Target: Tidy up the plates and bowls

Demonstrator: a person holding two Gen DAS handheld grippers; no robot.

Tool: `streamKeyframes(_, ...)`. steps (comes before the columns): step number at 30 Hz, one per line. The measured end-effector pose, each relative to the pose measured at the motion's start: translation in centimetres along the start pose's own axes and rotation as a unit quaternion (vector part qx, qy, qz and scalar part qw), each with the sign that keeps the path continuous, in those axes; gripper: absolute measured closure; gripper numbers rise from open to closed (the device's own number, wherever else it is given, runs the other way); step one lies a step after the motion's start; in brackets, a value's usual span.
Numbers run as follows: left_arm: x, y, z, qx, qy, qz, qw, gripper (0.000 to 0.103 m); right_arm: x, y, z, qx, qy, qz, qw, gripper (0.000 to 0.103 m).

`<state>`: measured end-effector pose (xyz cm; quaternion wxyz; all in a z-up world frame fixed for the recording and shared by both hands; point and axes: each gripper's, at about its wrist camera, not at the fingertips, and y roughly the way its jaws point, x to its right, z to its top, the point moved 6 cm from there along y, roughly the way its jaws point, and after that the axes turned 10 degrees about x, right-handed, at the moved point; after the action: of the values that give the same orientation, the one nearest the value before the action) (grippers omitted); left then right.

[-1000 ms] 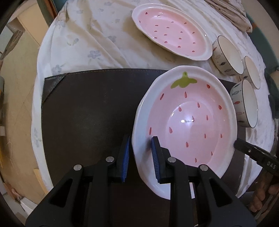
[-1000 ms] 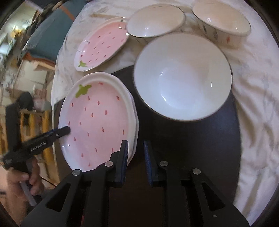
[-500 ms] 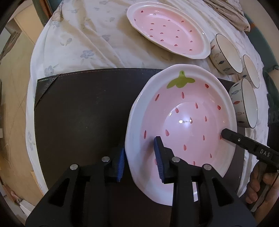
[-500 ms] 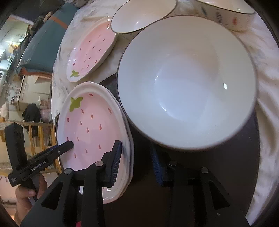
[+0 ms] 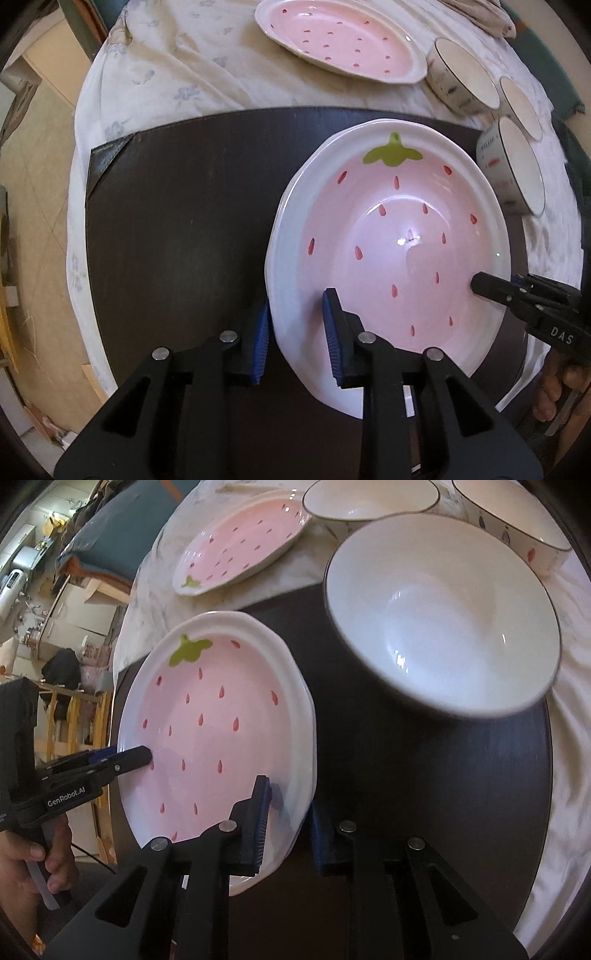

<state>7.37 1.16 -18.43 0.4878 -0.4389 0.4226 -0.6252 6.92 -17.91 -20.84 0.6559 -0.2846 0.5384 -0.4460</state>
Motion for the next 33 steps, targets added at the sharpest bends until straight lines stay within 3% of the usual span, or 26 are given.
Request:
streamKeyframes(8, -0.2, -0.7, -1.9, -0.005, 0.008, 0.003, 1.0, 0.081, -0.5, -0.5, -3.5, -0.006, 0.011, 0.004, 1.0, 0.08)
streamKeyframes(14, 0.1, -0.3, -1.7, -0.004, 0.004, 0.002, 1.0, 0.081, -0.2, -0.3, -3.3, 0.006, 0.024, 0.003, 1.0, 0.08)
streamKeyframes(23, 0.5, -0.3, -1.2, 0.004, 0.006, 0.033, 0.9994, 0.081, -0.1, -0.5, -3.3, 0.013, 0.013, -0.01, 1.0, 0.078)
streamKeyframes(27, 0.3, -1.0, -0.8, 0.027, 0.013, 0.039, 0.9988, 0.081, -0.7, -0.8, -3.3, 0.011, -0.012, -0.032, 0.999, 0.077)
streamKeyframes(33, -0.7, -1.3, -0.3, 0.03, -0.015, 0.035, 0.9989, 0.08, -0.5, -1.1, -3.0, 0.013, -0.015, -0.045, 0.999, 0.077)
